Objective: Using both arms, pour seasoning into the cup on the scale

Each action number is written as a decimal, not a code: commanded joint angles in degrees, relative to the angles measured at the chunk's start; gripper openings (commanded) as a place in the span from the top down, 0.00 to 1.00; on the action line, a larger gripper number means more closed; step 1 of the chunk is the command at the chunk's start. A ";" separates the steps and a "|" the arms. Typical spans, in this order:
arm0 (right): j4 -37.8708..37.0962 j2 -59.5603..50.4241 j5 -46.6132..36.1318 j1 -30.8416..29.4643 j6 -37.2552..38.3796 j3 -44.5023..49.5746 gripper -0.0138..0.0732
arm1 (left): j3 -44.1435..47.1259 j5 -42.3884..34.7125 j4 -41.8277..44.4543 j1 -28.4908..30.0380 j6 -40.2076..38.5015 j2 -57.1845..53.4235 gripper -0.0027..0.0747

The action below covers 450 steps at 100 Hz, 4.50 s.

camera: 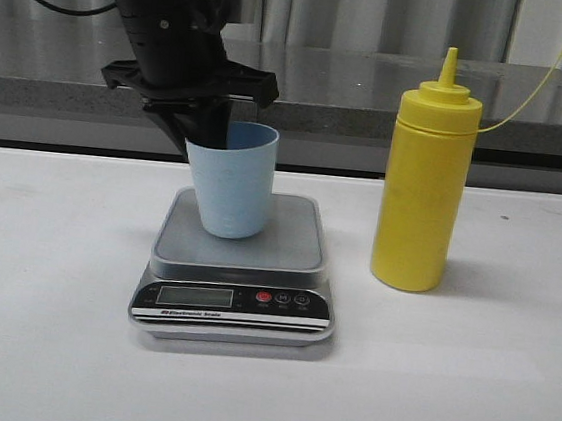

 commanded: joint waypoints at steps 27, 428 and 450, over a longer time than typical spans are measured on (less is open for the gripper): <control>-0.64 -1.02 -4.30 -0.27 -0.16 -1.27 0.92 | -6.03 2.90 -2.72 -0.49 -0.41 -2.73 0.27; 10.63 51.38 -12.86 4.68 1.52 -29.82 0.92 | 75.34 -47.42 -2.88 12.64 0.06 -96.59 0.99; 7.81 57.43 -20.26 12.38 1.52 -28.40 0.92 | 75.34 -47.42 -2.88 12.64 0.06 -96.59 0.99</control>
